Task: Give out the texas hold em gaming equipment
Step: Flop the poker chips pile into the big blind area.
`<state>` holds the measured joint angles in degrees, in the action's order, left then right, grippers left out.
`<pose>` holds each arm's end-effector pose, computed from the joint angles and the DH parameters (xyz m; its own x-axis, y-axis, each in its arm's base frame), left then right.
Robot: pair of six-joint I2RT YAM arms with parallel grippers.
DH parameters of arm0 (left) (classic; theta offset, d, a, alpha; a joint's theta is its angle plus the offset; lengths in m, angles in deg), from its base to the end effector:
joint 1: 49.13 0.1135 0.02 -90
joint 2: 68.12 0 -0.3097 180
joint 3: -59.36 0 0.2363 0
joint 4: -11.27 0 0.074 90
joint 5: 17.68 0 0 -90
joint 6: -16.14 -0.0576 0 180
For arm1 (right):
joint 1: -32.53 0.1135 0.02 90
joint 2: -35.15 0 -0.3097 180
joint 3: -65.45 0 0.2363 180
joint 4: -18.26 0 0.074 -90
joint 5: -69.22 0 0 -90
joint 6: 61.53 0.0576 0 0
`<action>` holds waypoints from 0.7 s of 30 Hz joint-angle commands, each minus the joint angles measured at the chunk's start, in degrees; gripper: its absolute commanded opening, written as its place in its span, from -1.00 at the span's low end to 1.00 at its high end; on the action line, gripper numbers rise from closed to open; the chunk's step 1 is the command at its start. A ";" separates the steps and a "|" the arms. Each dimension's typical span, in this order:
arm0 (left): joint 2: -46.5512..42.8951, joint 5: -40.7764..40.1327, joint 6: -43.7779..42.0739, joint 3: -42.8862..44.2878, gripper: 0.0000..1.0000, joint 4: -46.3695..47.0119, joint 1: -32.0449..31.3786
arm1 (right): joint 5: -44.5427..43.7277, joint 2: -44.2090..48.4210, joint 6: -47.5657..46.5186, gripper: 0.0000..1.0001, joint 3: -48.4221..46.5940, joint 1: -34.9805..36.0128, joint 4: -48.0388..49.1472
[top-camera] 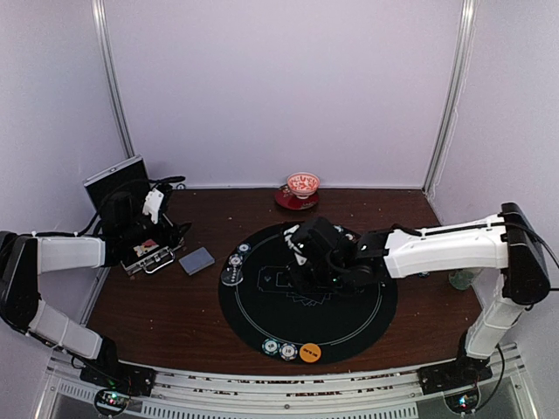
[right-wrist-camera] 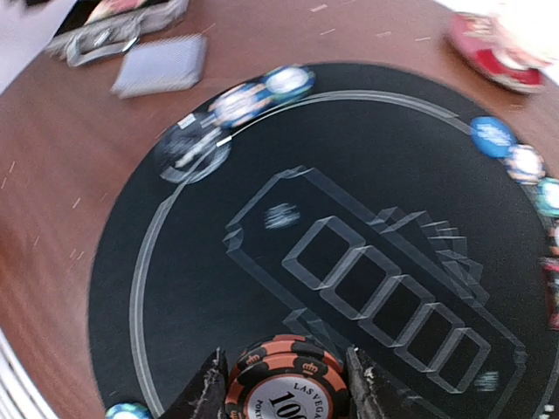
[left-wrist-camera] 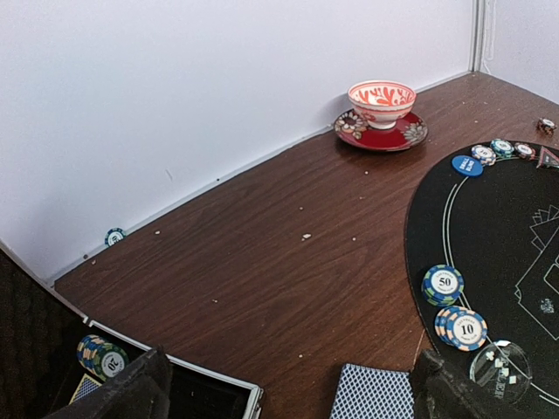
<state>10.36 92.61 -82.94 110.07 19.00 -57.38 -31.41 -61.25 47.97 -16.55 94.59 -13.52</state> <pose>0.2817 -0.0610 0.2630 -0.2628 0.1877 -0.9464 0.5048 0.8627 0.0309 0.1845 0.3253 0.2683 -0.5885 -0.4095 -0.6971 -0.6492 0.7532 0.1057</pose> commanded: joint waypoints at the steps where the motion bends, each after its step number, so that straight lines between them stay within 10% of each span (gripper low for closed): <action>1: 0.27 -0.34 -0.04 1.43 0.96 1.73 0.13 | 2.29 -5.55 -2.10 -0.47 -4.13 5.87 2.15; 21: 0.50 -0.43 -0.23 1.52 0.96 1.74 0.09 | 6.12 -19.13 -4.11 -0.45 -12.51 14.16 -0.27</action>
<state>10.36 92.44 -82.94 110.07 19.00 -57.38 -26.08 -78.98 44.67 -27.21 107.92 -13.31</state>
